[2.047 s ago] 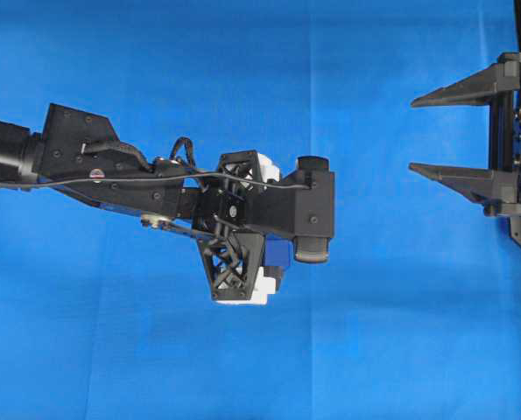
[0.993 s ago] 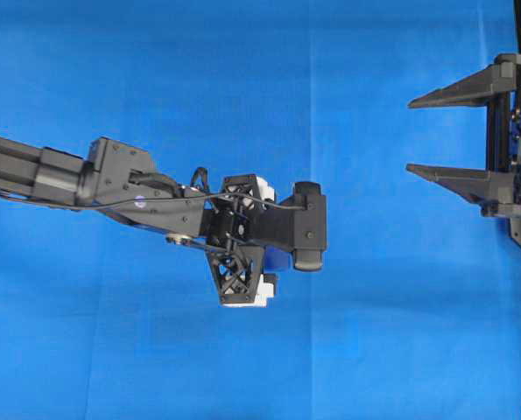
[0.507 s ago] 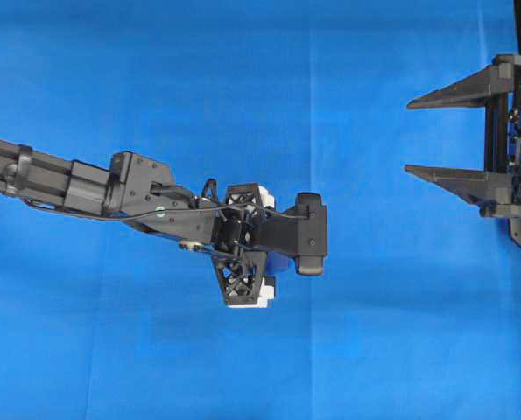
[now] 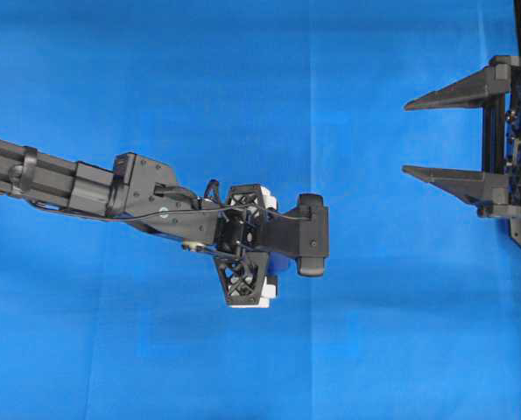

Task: Handover the blue block to the right arm after grasping it with the left arm, then place it in the designated position.
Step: 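Close the left gripper on the blue cube, then lift the cube with the left gripper and raise it upward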

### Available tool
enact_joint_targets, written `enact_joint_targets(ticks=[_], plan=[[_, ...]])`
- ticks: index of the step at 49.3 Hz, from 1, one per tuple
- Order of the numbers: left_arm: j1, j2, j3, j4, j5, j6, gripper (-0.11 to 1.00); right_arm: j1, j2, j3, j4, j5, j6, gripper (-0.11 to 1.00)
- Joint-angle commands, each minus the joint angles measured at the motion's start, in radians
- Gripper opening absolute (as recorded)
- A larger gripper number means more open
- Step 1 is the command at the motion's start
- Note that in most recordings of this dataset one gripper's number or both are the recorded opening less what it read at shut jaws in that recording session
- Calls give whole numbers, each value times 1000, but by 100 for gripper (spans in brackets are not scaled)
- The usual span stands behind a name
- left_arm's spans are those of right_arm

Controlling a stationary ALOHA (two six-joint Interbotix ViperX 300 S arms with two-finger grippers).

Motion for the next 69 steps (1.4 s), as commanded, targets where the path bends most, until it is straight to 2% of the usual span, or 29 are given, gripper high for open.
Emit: enact_joint_targets(ticks=[1, 5, 20, 41, 56, 69], plan=[[3, -15, -25, 2, 8, -3, 68, -3, 6, -25, 2, -12, 0, 98], [11, -15, -25, 2, 12, -3, 48, -3, 6, -25, 2, -15, 2, 98], [15, -28, -29, 2, 48, -3, 49, -3, 9, -23, 2, -15, 0, 98], [3, -150, -94, 2, 229, -2, 49, -3, 11, -25, 2, -15, 2, 98], [-3, -285, -124, 2, 302, 6, 49, -3, 11, -25, 2, -15, 2, 98], [-3, -310, -179, 3, 407, 12, 49, -3, 11, -25, 2, -14, 2, 98]])
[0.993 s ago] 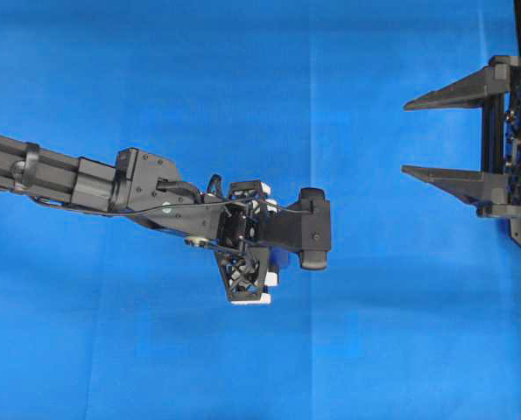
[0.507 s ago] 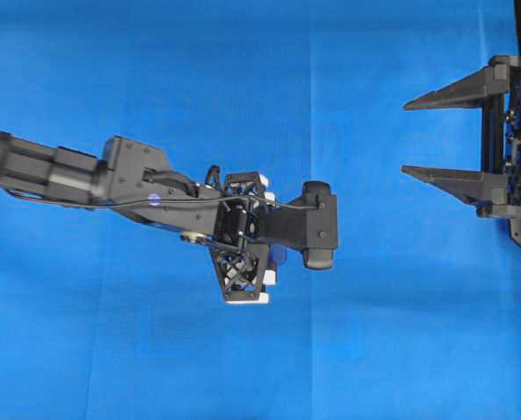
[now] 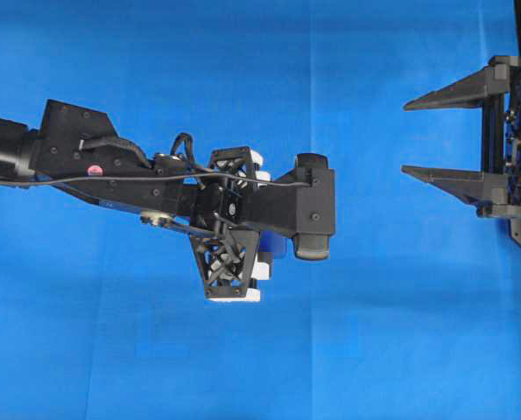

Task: Handover the blue block to the right arm after grasping it with the left arm, then place it in the designated position.
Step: 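Lift the cube with the left gripper and raise it upward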

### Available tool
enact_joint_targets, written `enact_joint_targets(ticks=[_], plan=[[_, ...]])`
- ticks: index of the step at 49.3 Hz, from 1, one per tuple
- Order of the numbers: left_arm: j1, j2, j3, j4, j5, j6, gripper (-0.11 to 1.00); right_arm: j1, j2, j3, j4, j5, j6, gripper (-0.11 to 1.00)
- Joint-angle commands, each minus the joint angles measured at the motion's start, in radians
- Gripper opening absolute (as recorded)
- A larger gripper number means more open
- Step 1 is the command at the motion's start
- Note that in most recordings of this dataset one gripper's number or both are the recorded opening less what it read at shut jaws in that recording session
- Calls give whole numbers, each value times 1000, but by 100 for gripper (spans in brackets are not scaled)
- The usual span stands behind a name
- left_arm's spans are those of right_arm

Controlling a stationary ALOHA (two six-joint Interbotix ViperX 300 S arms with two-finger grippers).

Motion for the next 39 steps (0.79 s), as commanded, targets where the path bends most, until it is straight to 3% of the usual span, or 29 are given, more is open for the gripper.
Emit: enact_joint_targets(ticks=[1, 39], plan=[[-2, -46, -43, 5, 18, 3, 49, -2, 5, -26, 3, -12, 2, 98], [-2, -52, -44, 9, 21, 3, 49, -2, 5, -29, 3, -12, 2, 98]])
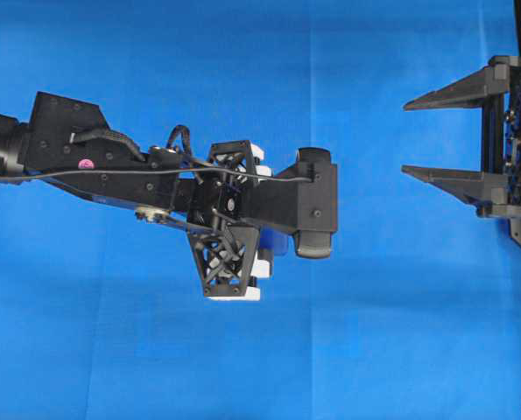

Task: Handover the blue block to the right arm after grasping it with the left arm, then place it in the designated position.
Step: 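Lift the cube with the left gripper and raise it upward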

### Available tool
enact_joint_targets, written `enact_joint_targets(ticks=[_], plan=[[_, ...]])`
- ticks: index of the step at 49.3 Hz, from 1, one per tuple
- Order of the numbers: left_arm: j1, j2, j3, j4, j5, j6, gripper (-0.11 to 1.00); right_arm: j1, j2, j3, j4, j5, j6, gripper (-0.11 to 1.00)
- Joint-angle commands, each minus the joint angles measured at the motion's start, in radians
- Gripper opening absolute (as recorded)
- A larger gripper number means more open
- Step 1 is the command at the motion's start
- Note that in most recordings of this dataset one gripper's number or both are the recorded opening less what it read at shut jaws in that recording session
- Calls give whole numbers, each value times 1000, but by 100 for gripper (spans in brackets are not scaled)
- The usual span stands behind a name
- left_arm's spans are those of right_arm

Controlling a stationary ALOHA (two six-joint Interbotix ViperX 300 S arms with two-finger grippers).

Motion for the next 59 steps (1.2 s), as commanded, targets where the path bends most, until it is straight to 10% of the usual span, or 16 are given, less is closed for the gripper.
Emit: enact_joint_targets(ticks=[1, 32, 59], plan=[[-2, -41, -18, 3, -5, 0, 49, -2, 5, -28, 3, -12, 2, 98], [-2, -58, 15, 3, -44, -3, 49, -3, 5, -29, 3, -11, 2, 98], [3, -229, 311, 3, -488, -2, 49, -2, 3, -31, 3, -12, 2, 98]])
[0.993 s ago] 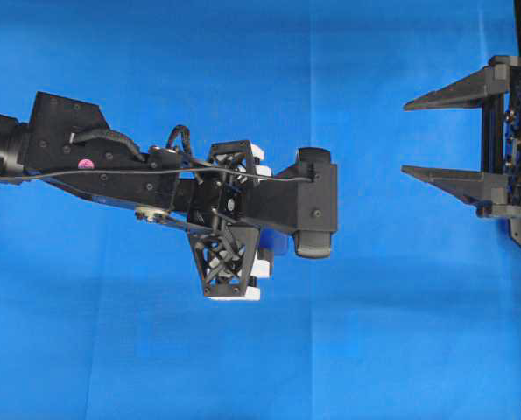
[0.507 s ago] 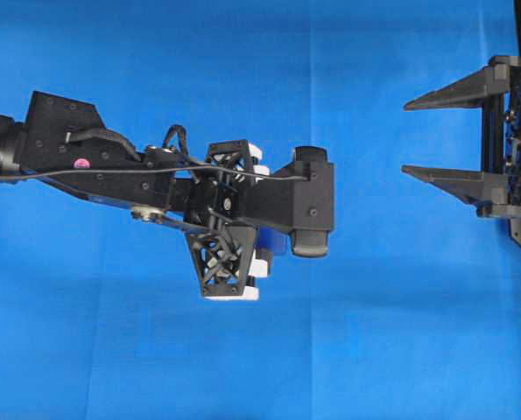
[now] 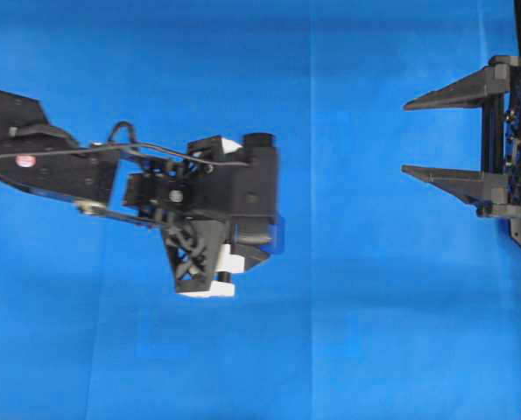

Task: Handover the blue block to the right arm after grasping it with the left arm, then place it in the designated position.
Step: 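Lift the cube with the left gripper and raise it upward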

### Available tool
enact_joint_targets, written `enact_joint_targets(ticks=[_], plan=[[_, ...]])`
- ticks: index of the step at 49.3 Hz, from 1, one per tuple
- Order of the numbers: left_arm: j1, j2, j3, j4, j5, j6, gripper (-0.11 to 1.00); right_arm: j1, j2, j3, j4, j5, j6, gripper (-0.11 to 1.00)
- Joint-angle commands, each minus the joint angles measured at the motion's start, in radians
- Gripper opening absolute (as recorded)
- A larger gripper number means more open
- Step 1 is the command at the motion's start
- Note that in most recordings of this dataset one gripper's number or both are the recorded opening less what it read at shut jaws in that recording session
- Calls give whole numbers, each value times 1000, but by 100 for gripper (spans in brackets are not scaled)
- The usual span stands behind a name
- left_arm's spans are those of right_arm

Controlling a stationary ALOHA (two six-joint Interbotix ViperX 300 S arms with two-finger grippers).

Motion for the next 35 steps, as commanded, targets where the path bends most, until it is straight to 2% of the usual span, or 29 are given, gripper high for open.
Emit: enact_joint_targets(ticks=[1, 12, 22, 27, 35], plan=[[5, -66, 40, 3, -95, 3, 49, -2, 5, -31, 3, -12, 2, 98], [18, -161, 196, 3, -347, 17, 49, -2, 6, -31, 3, -17, 2, 98], [28, -230, 324, 3, -581, 78, 49, -2, 6, -31, 3, -21, 2, 98], [34, -247, 359, 2, -644, 84, 49, -2, 6, -32, 3, -21, 2, 98], [43, -252, 376, 2, -666, 89, 49, -2, 6, -31, 3, -23, 2, 98]])
